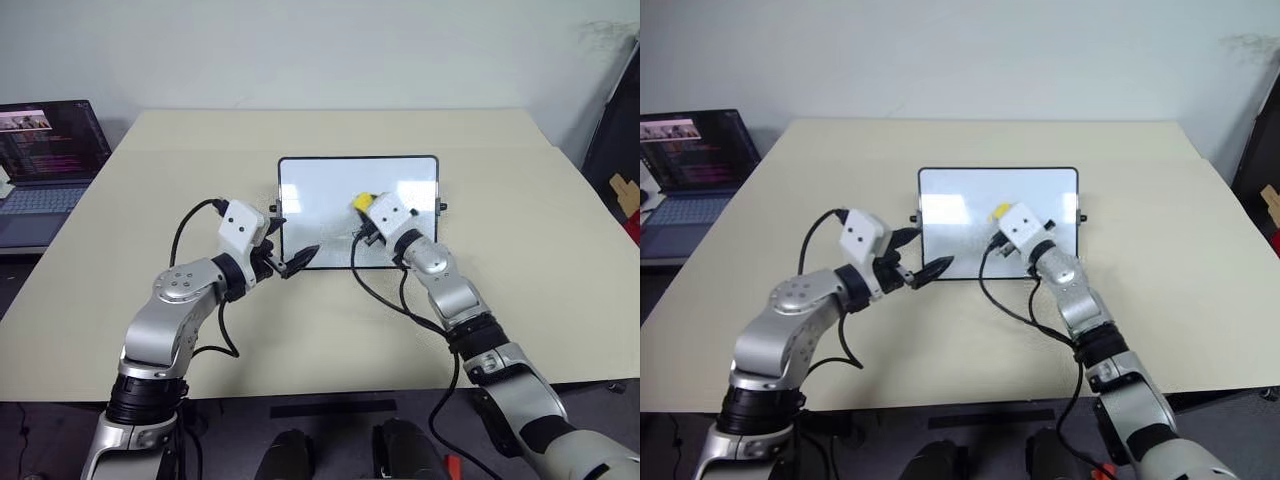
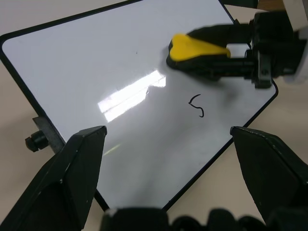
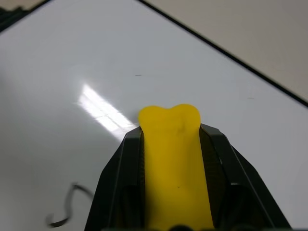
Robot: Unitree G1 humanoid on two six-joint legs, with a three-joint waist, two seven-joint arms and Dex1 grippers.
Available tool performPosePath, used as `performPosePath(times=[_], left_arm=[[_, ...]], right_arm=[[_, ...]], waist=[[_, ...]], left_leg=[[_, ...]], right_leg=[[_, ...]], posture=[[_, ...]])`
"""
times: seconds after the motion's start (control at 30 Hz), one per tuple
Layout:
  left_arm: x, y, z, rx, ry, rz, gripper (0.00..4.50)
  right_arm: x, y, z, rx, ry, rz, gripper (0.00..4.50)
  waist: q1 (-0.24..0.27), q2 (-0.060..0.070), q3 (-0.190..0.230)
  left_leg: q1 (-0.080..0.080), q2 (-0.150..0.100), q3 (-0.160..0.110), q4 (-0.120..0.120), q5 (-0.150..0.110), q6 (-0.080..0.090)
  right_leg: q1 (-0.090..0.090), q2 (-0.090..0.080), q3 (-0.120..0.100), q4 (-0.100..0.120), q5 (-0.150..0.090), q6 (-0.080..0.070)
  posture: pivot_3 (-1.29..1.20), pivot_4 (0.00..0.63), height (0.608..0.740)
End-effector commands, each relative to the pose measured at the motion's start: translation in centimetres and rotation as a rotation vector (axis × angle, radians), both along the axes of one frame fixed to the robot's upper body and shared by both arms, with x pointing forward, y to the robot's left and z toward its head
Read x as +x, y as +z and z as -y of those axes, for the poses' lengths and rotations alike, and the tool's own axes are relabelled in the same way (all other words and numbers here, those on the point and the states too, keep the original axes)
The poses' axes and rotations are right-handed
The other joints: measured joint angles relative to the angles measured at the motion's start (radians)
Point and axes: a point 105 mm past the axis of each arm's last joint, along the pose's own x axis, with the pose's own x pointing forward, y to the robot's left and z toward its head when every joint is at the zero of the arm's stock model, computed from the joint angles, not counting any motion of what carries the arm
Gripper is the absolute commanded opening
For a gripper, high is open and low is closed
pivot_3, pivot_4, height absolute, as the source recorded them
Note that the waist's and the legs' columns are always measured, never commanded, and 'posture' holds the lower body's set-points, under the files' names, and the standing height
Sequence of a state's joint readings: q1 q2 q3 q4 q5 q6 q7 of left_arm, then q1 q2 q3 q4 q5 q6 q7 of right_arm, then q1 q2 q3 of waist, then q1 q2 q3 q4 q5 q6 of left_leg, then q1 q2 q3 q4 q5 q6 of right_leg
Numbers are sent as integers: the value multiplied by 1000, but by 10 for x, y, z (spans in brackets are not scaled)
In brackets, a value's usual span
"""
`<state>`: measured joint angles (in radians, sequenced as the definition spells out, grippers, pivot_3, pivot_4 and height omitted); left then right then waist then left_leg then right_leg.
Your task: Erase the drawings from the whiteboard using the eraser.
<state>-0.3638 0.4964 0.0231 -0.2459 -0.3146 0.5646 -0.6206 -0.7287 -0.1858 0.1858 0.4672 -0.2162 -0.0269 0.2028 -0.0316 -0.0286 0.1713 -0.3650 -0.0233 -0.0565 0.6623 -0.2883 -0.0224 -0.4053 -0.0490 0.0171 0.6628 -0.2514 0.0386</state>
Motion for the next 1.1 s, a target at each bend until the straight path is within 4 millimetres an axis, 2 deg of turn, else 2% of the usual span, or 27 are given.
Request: performPosePath(times=[0.03, 0.17, 0.33, 0.47, 0.6, 0.8, 0.9, 1.0, 1.1], left_arm=[[-4, 11, 7, -8, -32, 47, 4500], [-4, 11, 8, -10, -35, 46, 4500], [-3, 11, 8, -10, -37, 45, 4500], [-3, 11, 9, -11, -39, 44, 4500], [-2, 10, 9, -11, -40, 42, 4500], [-2, 10, 9, -11, -39, 43, 4500], [-2, 10, 10, -12, -40, 43, 4500], [-2, 10, 10, -12, -41, 42, 4500], [-2, 10, 10, -12, -39, 43, 4500]], right_arm=[[6, 0, 19, -18, -66, 7, 1200], [1, -26, 20, -66, -53, -78, 1199], [-14, -52, 6, -135, 25, -151, 1197], [-21, -61, -1, -163, 56, -178, 1197], [-20, -48, -2, -155, 50, -131, 1197], [-9, 1, 4, -42, -16, 35, 1197], [-8, 18, 1, -4, -27, 96, 1196], [-8, 22, -5, 0, -19, 105, 1196], [-9, 6, -11, -38, 6, 51, 1196]], waist=[[1, 0, 0], [0, 0, 0], [-1, -1, -1], [-7, -1, -1], [-9, -1, -1], [-8, 0, 0], [-4, 0, 0], [-4, 0, 0], [-3, 0, 0]], left_leg=[[0, 0, 0, 0, 0, 0], [0, 0, 0, -1, 0, 0], [1, 0, 0, 0, 0, 0], [2, 0, 1, 0, 0, 0], [2, 0, 0, 0, 0, 0], [1, 0, 1, 0, 0, 0], [0, 0, 0, 0, 0, 0], [0, 0, 0, -1, 0, 0], [-2, 1, 0, -2, 0, 0]], right_leg=[[0, 0, 0, -1, 0, 0], [0, 0, 0, -2, 0, 0], [2, 0, 0, -1, 0, 0], [2, 0, 1, 0, 0, 0], [2, 0, 0, 0, 0, 0], [1, 1, 1, 0, 0, 0], [0, 0, 0, 0, 0, 0], [-1, 0, 0, -1, 0, 0], [-2, 0, 0, -4, -1, 0]], posture=[[0, 150, 740], [0, 150, 740], [0, 150, 740], [0, 150, 740], [0, 150, 740], [0, 150, 740], [0, 150, 740], [0, 150, 740], [0, 150, 740]])
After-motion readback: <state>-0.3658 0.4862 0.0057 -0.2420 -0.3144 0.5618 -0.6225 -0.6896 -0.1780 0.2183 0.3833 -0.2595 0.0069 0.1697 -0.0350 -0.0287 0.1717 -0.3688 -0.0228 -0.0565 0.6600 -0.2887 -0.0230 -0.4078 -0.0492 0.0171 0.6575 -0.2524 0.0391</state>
